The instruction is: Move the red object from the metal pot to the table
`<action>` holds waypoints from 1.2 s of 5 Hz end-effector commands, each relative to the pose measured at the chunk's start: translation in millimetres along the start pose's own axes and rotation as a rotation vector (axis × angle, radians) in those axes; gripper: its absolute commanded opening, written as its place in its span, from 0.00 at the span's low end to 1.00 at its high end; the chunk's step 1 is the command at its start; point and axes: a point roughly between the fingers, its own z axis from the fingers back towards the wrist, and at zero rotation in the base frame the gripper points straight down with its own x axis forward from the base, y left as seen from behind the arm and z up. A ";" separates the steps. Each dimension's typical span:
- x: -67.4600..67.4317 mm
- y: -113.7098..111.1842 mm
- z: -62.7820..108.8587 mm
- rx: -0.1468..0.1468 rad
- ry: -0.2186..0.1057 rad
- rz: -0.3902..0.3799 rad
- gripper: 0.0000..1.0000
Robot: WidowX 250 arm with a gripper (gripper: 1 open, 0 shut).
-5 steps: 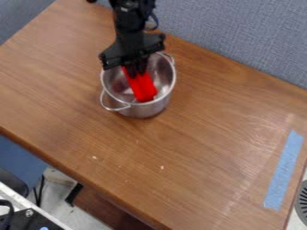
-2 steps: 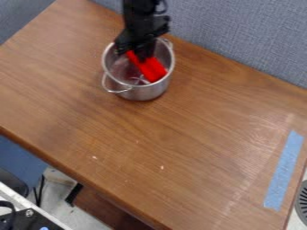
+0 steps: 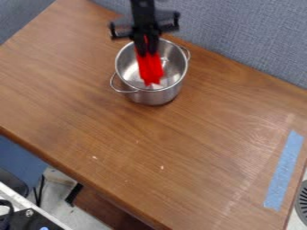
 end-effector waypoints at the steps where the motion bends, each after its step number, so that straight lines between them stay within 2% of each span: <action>1: -4.5 2.8 67.6 -0.050 -0.020 -0.220 0.00; 2: -14.5 -6.8 65.3 -0.109 0.010 -0.346 0.00; 3: -37.0 -18.6 29.6 -0.086 0.054 -0.524 0.00; 4: -82.4 -46.1 37.0 -0.118 0.045 -0.464 0.00; 5: -132.7 -67.4 32.0 -0.144 0.026 -0.334 0.00; 6: -136.5 -38.0 8.3 -0.155 0.011 -0.336 0.00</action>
